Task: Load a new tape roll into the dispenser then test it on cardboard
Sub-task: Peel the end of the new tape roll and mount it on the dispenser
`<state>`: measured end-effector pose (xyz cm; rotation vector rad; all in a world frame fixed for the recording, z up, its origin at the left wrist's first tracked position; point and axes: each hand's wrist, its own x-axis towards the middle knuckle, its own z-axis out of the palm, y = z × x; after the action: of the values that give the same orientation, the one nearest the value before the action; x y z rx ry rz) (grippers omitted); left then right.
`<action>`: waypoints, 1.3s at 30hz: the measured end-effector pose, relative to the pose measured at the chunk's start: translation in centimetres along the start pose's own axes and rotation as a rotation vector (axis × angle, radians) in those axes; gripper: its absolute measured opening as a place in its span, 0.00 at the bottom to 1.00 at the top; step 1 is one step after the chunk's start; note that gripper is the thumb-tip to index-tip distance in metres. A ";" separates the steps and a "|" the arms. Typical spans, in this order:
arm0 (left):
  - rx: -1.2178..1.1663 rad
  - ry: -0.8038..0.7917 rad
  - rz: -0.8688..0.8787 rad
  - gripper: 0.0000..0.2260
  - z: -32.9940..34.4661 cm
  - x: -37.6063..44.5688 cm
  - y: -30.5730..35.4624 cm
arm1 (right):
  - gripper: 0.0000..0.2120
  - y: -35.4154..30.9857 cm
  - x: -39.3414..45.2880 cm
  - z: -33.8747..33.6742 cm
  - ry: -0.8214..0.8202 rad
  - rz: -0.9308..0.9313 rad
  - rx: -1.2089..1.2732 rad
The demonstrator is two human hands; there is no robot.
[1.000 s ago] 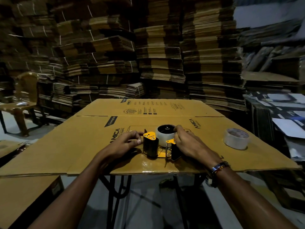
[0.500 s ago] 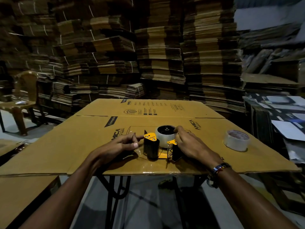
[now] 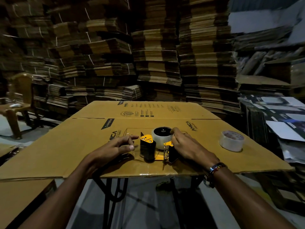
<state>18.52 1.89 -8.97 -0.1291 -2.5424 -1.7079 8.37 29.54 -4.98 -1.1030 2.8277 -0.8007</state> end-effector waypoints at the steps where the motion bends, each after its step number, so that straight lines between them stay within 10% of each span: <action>1: 0.017 0.019 0.006 0.06 0.2 0.4 0.1 | 0.14 0.0 0.0 0.0 -0.003 -0.002 -0.002; 19: 0.036 0.161 0.073 0.04 2.7 0.5 -0.1 | 0.18 1.5 1.4 -1.1 0.137 -0.211 -0.045; 32: 0.088 0.162 0.109 0.08 2.6 0.2 -0.4 | 0.23 2.1 -0.2 -1.9 -0.288 -0.273 0.009; 39: 0.096 0.163 0.093 0.08 2.6 0.2 0.0 | 0.11 0.3 0.2 -0.3 -0.072 -0.212 -0.008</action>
<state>18.28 4.33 -9.95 -0.0958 -2.4528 -1.4957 7.99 29.74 -4.82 -1.4198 2.6903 -0.7428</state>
